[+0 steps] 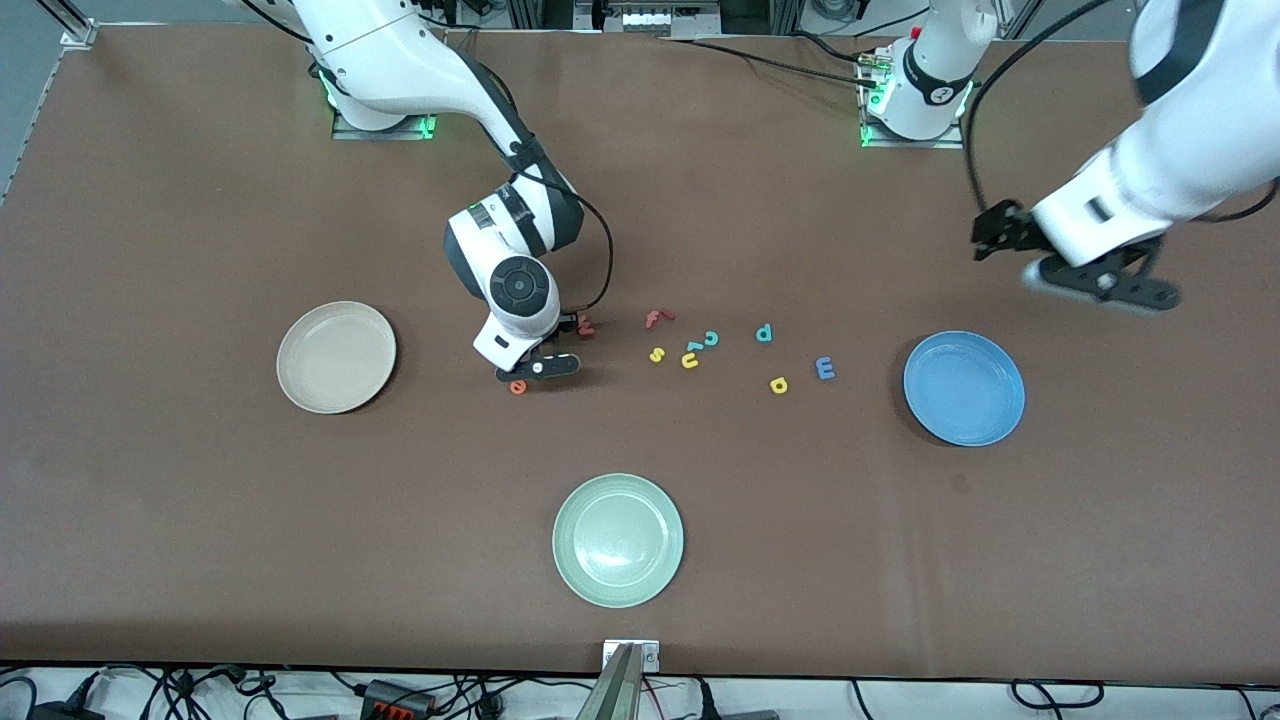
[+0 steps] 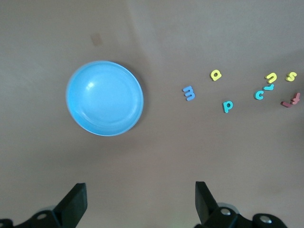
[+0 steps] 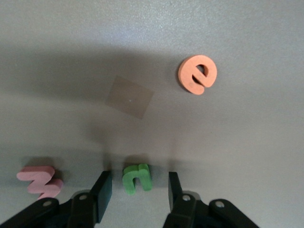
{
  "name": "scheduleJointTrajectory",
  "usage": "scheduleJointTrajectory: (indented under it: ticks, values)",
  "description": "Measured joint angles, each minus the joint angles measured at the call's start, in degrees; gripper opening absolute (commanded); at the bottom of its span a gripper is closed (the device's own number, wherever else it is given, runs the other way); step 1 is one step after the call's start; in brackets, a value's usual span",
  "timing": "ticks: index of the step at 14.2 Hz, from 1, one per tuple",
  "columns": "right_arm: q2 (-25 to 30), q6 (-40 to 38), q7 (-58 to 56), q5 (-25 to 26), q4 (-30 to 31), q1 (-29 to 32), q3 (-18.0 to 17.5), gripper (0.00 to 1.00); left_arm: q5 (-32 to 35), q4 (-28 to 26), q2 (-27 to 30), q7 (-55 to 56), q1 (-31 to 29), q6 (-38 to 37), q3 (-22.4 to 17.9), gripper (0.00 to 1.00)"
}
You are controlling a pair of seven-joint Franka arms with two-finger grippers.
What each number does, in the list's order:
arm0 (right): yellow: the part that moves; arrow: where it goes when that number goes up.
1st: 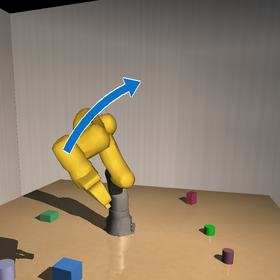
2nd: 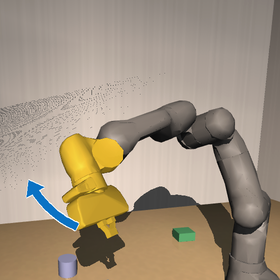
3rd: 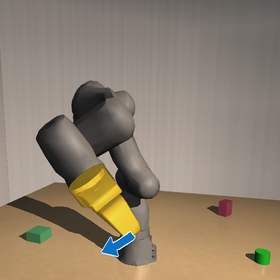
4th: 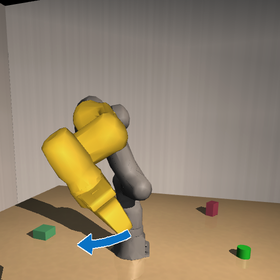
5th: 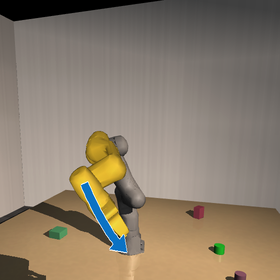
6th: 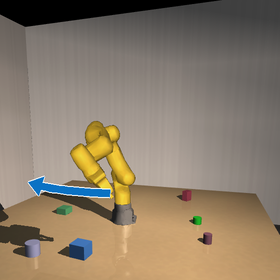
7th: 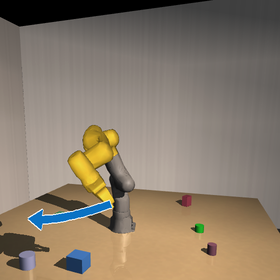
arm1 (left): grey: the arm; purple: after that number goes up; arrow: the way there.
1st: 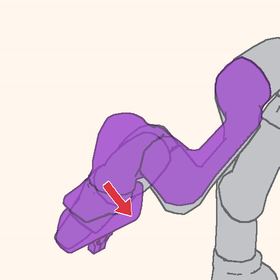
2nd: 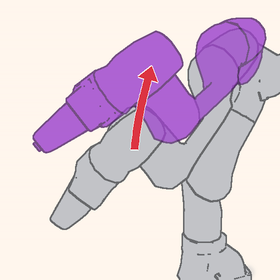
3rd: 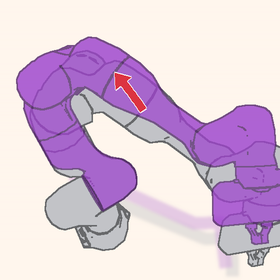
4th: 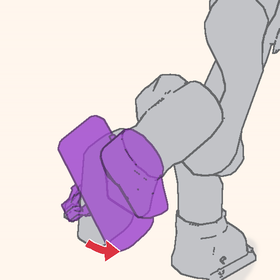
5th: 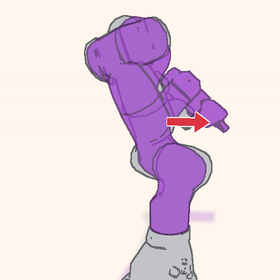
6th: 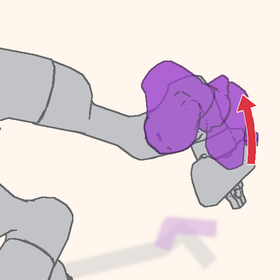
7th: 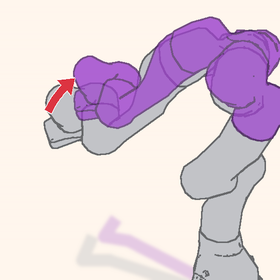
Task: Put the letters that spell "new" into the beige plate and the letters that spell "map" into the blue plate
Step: 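Grasp the green n with the right gripper while the left gripper grasps blue m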
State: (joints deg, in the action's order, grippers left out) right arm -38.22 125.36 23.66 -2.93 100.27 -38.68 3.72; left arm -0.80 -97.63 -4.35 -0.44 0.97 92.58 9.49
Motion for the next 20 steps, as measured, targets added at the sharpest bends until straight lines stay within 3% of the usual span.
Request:
scheduleJointTrajectory:
  ticks: [1, 5, 7, 9, 13, 17, 20]
  values:
    - [-0.1, 0.13, 0.0, 0.0, 0.0, 0.0, 0.0, 0.5, 0.0, -0.08, -2.19, 3.39, 0.06, 1.31, 0.89, 1.0]
    - [-0.11, 0.31, 0.04, -0.25, -0.1, -0.01, -0.03, 0.15, 0.0, -0.68, -11.13, 14.13, 0.53, 11.28, 3.41, 1.0]
    - [-0.06, 0.31, 0.1, -0.34, -0.14, 0.0, -0.03, 0.09, 0.0, -2.0, -14.95, 18.79, 2.1, 16.72, 3.6, 1.0]
    - [-0.02, 0.3, 0.13, -0.33, -0.21, 0.11, 0.07, 0.09, 0.17, -3.62, -18.31, 23.85, 5.06, 21.29, 3.76, 1.0]
    - [2.76, -2.74, -0.22, -0.32, -1.46, 2.57, 1.49, 0.09, 3.39, -7.28, -22.7, 27.15, 8.01, 30.89, 3.82, 0.88]
    - [7.66, -9.05, -4.57, -0.15, -1.64, 14.3, 2.24, 0.1, 3.48, -17.45, -22.98, 27.15, 7.28, 45.35, 3.43, 0.75]
    - [7.82, -10.62, -9.4, -0.09, -1.14, 22.63, 2.3, 0.1, 3.48, -21.92, -23.25, 27.16, 7.19, 50.81, 3.39, 0.64]
